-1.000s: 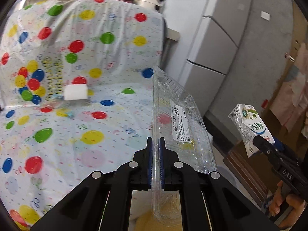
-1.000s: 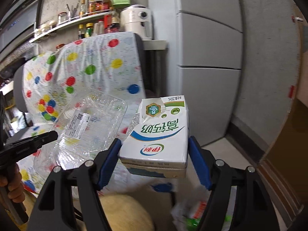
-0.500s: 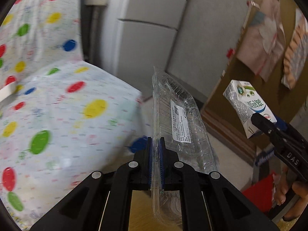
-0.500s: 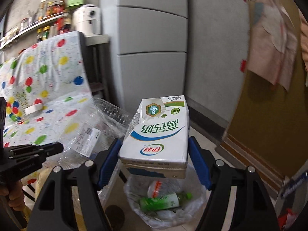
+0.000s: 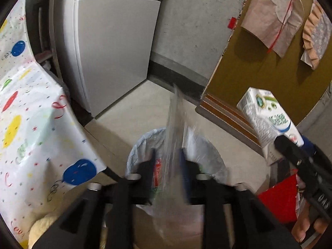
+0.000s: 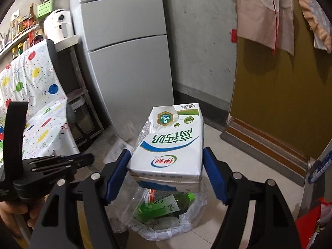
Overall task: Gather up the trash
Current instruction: 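Carry the carton and plastic tray over the bin and open both grippers, then move both tools back toward the chair seat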
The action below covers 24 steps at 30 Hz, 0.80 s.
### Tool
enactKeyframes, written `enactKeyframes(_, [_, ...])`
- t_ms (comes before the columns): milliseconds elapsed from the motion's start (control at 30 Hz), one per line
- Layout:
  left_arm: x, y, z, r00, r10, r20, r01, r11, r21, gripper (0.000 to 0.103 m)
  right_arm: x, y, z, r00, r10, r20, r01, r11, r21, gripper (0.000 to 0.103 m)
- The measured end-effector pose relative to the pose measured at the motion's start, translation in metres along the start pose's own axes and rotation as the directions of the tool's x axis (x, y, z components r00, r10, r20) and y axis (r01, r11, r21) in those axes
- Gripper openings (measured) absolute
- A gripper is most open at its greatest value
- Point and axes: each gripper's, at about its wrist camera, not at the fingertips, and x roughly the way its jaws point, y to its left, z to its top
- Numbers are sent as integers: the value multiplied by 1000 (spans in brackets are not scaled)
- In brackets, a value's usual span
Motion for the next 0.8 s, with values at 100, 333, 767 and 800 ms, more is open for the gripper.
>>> enactKeyframes(100, [0,4,1,1000,-3,21,3,1000,-11,54,16,0,-3,999,5,-49,-5,1000,-1,74])
enactKeyframes(333, [-26,38,-3,997,72,36,-69,994,-83,54,31,15,-6,996,10,-93,-12,1000,-14,80])
enactKeyframes(767, [-105,98,-26,968,228,101,-209,963,-173,61,-26,71,31,994,79,77,-73,994,-81,80])
enactKeyframes(800, [-111,103,-29,964,244,102,-223,959,-177,63,-27,79,31,993,88,80,-80,992,-98,80])
